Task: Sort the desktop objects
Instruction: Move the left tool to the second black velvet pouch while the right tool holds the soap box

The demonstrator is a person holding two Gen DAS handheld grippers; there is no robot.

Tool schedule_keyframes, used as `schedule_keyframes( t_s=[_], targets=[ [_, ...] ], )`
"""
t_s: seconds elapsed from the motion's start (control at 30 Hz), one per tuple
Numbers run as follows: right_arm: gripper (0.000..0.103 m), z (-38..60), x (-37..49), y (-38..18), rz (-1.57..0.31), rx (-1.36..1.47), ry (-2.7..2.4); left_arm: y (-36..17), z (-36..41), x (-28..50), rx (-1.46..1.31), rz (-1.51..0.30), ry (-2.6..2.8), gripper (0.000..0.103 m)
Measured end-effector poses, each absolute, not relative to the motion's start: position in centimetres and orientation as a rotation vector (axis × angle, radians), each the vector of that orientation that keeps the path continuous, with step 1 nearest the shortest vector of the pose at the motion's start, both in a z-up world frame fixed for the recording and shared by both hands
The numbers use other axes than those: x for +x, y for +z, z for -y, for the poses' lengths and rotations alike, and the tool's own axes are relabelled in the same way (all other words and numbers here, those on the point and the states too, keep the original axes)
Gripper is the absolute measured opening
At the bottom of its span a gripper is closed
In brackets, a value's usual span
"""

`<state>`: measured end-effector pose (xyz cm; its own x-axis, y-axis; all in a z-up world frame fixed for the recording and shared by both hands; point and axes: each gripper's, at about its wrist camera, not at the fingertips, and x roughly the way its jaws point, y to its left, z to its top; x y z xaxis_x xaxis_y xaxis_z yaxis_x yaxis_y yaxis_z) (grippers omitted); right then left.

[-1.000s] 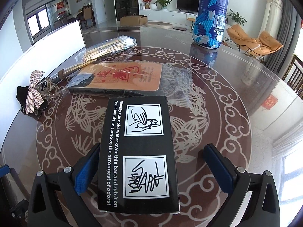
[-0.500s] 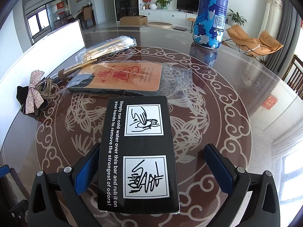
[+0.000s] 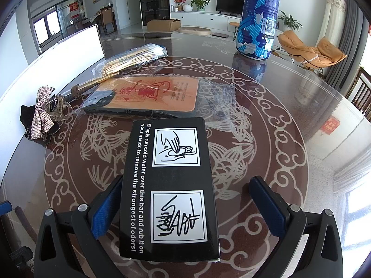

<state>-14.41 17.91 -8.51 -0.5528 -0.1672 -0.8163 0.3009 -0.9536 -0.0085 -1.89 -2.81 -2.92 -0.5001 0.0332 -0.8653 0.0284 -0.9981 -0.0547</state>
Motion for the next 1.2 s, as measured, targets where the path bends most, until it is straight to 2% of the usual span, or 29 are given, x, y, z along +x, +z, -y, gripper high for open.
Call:
schedule_keyframes(
  t_s=[0.13,0.33,0.43,0.53,0.63,0.73,0.83,1.0,1.1,1.2],
  targets=[
    [0.103,-17.9,-14.4,-8.5,-0.214,1.316,-2.546,-1.2,1.7,-4.8,-1.43,-0.325,2.797,0.103],
    [0.103,-17.9,-14.4,-8.5,-0.214,1.315,-2.547,1.6,2.2,-10.0,-1.144,-0.586,2.754,0.103],
    [0.103,-17.9,-14.5,-8.5,-0.214,1.315,-2.547,1.8,3.8,-12.7,-1.138,-0.553,2.72,0.103],
    [0.103,-17.9,-14.4,-8.5,-0.214,1.315,-2.547,0.7,5.6,-15.0,-1.226,-0.462,2.671,0.103],
    [0.103,-17.8,-14.5,-8.6,-0.214,1.315,-2.547,-1.4,6.2,-16.2,-1.344,-0.458,2.623,0.103],
    [0.103,-17.8,-14.5,-8.6,-0.214,1.315,-2.547,-3.2,6.5,-15.4,-1.421,-0.385,2.564,0.103],
    [0.103,-17.8,-14.5,-8.6,-0.213,1.315,-2.547,-3.6,5.1,-12.4,-1.357,-0.444,2.584,0.103],
    [0.103,-17.9,-14.4,-8.5,-0.213,1.315,-2.547,-3.0,3.3,-8.6,-1.325,-0.462,2.641,0.071],
    [0.103,-17.8,-14.5,-8.6,-0.213,1.315,-2.547,-2.8,2.7,-7.3,-1.307,-0.426,2.654,0.071],
    [0.103,-17.8,-14.5,-8.6,-0.213,1.315,-2.547,-3.0,2.4,-6.2,-1.27,-0.481,2.694,0.071]
  ],
)
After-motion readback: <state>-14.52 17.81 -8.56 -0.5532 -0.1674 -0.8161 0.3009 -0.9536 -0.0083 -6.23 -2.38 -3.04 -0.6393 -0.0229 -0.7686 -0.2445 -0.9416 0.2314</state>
